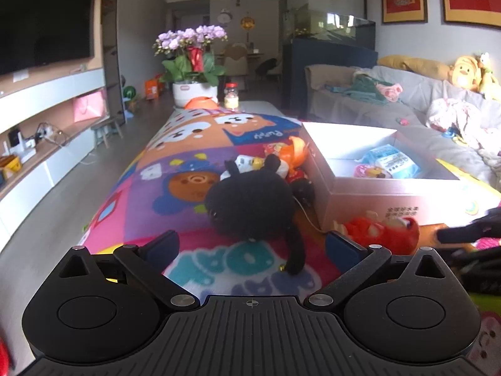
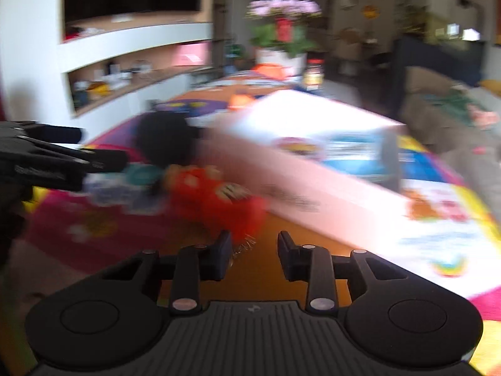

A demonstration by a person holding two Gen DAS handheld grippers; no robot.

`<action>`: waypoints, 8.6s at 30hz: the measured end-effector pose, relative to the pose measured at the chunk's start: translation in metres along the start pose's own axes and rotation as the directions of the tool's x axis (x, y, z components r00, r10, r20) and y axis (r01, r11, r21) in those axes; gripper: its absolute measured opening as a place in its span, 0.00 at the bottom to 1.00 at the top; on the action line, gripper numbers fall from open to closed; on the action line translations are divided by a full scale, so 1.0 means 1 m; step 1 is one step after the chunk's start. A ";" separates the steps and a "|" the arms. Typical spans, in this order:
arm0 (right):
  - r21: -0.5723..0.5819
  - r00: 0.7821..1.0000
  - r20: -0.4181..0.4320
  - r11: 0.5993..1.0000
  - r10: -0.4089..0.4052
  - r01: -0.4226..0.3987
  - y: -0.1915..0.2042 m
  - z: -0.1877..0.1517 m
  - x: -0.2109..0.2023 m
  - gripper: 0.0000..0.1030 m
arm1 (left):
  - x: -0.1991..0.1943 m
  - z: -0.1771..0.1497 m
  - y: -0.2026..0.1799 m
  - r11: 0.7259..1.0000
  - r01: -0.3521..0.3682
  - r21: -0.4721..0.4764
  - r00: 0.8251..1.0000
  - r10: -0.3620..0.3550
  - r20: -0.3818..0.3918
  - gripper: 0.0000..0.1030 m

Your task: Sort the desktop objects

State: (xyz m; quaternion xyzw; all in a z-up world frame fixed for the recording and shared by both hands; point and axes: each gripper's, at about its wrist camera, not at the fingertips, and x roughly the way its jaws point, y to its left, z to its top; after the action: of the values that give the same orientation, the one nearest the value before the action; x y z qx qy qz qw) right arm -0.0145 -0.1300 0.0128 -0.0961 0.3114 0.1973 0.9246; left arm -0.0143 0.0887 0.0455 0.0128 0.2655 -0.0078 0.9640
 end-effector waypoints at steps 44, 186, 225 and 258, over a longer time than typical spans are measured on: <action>-0.254 0.972 0.146 0.957 0.183 -0.142 0.048 0.000 -0.061 0.85 | -0.043 0.022 0.011 0.994 0.105 -0.011 0.994 -0.105 -0.036 0.97; 0.229 0.970 0.202 0.957 0.133 -0.178 -0.064 0.033 -0.136 0.47 | -0.069 0.044 -0.090 0.951 0.152 0.271 0.951 -0.215 0.223 0.72; 0.372 1.000 0.002 0.928 0.014 -0.014 -0.102 0.130 0.006 0.50 | 0.028 -0.023 0.005 0.993 0.118 0.012 0.993 -0.118 -0.008 1.00; 0.353 0.988 0.133 0.928 0.073 -0.116 -0.088 0.108 0.011 0.33 | 0.032 -0.025 0.007 0.993 0.103 -0.059 0.993 -0.106 -0.050 1.00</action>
State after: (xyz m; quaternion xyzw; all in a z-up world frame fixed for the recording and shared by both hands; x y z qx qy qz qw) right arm 0.0892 -0.1742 0.0958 0.1017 0.2915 0.1867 0.9326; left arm 0.0003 0.0966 0.0078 -0.0280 0.2916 -0.0505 0.9548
